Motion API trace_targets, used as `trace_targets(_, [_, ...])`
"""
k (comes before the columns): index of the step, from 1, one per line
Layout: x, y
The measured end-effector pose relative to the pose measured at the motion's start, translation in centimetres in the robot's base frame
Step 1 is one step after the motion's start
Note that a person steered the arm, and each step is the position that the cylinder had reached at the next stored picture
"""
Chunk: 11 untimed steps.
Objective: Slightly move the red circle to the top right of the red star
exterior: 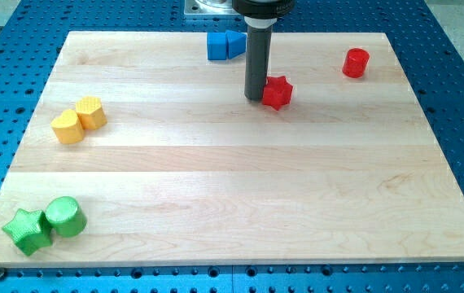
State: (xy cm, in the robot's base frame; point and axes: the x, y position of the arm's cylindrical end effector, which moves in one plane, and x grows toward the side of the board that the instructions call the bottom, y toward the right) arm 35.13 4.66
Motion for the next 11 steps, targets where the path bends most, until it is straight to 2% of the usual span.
trace_targets(1, [-1.0, 1.1])
trace_targets(4, [11.5, 1.3])
trace_targets(5, [10.7, 7.2])
trace_targets(6, [7.7, 16.0])
trace_targets(7, [2.8, 23.3])
trace_targets(8, [-0.3, 26.8])
trace_targets(9, [-3.6, 24.9])
trace_targets(10, [-5.2, 20.9])
trace_targets(11, [-5.4, 20.3])
